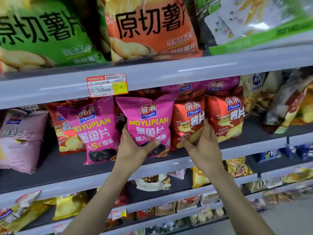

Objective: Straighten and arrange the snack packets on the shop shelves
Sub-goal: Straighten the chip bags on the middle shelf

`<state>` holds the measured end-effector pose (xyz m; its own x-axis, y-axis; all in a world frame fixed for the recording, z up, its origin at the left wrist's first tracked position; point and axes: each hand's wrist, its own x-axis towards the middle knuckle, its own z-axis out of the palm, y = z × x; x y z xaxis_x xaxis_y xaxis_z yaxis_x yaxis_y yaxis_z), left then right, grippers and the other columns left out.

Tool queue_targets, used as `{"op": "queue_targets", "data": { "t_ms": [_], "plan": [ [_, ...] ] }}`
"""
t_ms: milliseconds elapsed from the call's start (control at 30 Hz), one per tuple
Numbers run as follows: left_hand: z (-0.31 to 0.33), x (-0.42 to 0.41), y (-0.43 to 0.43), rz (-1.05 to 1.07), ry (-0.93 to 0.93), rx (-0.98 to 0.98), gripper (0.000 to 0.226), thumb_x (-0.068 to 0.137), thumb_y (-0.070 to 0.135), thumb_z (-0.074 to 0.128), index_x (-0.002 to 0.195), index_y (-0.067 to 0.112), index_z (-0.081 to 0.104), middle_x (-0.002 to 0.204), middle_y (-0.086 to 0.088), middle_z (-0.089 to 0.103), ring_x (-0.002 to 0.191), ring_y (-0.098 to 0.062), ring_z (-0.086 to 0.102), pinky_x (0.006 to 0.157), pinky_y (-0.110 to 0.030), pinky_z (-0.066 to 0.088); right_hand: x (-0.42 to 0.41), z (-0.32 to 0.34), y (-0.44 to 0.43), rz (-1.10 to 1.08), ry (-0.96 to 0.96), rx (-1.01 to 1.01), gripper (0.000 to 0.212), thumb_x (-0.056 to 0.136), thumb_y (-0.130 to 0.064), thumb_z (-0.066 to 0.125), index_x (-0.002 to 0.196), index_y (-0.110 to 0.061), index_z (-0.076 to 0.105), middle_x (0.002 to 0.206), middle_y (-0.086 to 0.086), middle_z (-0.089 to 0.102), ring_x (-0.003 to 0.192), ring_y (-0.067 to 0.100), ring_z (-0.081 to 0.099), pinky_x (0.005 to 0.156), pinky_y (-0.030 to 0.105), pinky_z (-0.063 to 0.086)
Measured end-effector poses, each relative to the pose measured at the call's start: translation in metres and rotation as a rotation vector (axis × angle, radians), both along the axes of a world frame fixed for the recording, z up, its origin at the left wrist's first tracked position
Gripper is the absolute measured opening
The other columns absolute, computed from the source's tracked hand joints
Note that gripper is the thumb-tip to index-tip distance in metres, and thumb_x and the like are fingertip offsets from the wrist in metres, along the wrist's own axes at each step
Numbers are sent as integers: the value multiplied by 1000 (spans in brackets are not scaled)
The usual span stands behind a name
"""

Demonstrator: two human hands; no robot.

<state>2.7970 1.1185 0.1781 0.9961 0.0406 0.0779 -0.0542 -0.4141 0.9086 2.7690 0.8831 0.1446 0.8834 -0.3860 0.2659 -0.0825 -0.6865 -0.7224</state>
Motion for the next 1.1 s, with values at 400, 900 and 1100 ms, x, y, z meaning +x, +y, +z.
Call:
{"op": "queue_targets", "data": {
  "t_ms": [400,900,1100],
  "plan": [
    [0,11,-11,26,-43,-259,109,52,13,106,143,23,47,116,6,77,100,-7,77,88,-33,65,36,-13,-17,55,-25,247,130,64,-70,84,163,-22,14,155,4,43,144,26,41,117,54,41],
    [8,-79,21,117,-70,-218,78,45,18,103,114,9,69,93,2,83,83,-17,81,71,-33,67,23,-13,19,84,-141,233,125,59,-74,80,161,-29,26,143,-1,52,134,21,50,106,49,50],
    [1,-95,66,171,-35,-155,77,40,21,109,106,4,74,88,-4,82,78,-23,81,64,-36,66,18,-11,72,93,-102,131,138,57,-104,48,164,-23,17,135,6,46,129,30,45,99,52,50]
  ]
}}
